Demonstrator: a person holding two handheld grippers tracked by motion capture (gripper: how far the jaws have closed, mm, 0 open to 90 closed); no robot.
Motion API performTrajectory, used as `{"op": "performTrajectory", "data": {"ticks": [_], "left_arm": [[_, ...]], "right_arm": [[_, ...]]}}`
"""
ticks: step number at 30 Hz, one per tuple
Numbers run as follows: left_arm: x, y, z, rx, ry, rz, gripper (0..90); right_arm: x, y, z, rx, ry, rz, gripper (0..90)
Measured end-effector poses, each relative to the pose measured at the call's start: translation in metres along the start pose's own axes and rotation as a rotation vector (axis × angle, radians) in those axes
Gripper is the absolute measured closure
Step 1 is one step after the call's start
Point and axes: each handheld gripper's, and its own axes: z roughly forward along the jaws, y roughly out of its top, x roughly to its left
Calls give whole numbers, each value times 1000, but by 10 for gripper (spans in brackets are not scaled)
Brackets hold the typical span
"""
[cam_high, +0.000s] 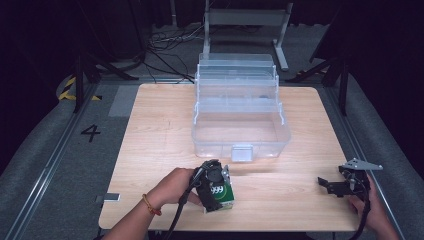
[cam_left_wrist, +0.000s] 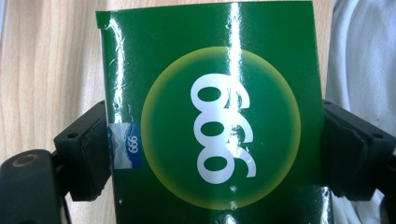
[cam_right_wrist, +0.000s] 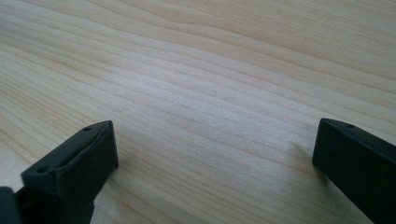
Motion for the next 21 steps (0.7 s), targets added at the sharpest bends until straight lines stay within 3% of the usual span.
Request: {"op": "performTrajectory", "data": {"ticks": [2,10,14,15,16,17,18,20,21], "left_arm": [[0,-2,-1,6,-1,18,139],[1,-11,-3,-14,9,6,149],[1,-17,-5,-14,15,10,149],[1,-18,-6,-7,19,9,150],[2,-23,-7,-6,22,7,150],[2,-25,-8,-6,22,5,150],[2,-25,-8,-6,22,5,150],[2,-30,-9,-11,25,-5,150],[3,-32,-10,-16,28,-5,150]], "right_arm": [[0,1,0,1,4,0,3],[4,2,1,-1,1,-15,11],[1,2,0,11,28,-25,17],[-1,3,0,18,26,-26,38],[-4,4,-2,2,36,-22,172],[-5,4,-4,-8,53,-29,222],[-7,4,-6,-20,105,-38,198],[-8,4,-6,-32,130,-53,154],[-6,5,-7,-34,113,-51,184]]}}
